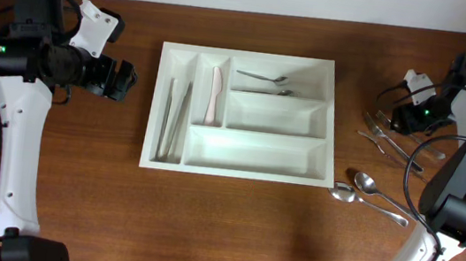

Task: Pack container
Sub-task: 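Lower the right gripper onto a silver fork and grasp it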

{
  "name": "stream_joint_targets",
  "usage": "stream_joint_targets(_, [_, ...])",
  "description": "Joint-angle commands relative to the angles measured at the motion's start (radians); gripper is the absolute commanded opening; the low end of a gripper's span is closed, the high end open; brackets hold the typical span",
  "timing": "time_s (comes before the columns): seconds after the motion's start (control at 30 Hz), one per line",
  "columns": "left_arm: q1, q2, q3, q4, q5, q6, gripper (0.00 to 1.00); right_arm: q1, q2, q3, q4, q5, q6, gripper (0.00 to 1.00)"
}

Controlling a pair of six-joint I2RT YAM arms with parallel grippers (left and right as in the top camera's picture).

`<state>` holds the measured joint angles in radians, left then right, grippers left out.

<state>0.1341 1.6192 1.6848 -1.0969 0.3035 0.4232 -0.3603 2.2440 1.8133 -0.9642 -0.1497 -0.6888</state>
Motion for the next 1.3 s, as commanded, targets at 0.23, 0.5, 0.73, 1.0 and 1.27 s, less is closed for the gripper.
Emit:
stream_joint_targets(0.23, [0.0, -0.026, 0.004, 0.0, 0.011, 0.013, 0.99, 0.0, -0.008, -0.102, 0.092, 0.005, -0.011, 0.59])
stream_joint_targets(0.5, [0.0, -0.026, 0.004, 0.0, 0.011, 0.013, 0.99, 0.0, -0.008, -0.13, 0.124, 0.005, -0.01, 0.45])
stream_joint_targets(0.73, [0.0, -0.026, 0.004, 0.0, 0.011, 0.013, 0.99, 0.0, -0.008, -0.13, 0.135, 0.005, -0.01, 0.34])
stream_joint_targets(1.0, [0.0, -0.026, 0.004, 0.0, 0.011, 0.013, 0.99, 0.0, -0.008, -0.13, 0.135, 0.005, -0.002, 0.24])
stream_joint_targets(1.27, [0.0, -0.026, 0.004, 0.0, 0.011, 0.013, 0.99, 0.0, -0.008, -0.13, 0.148, 0.005, 0.016, 0.18])
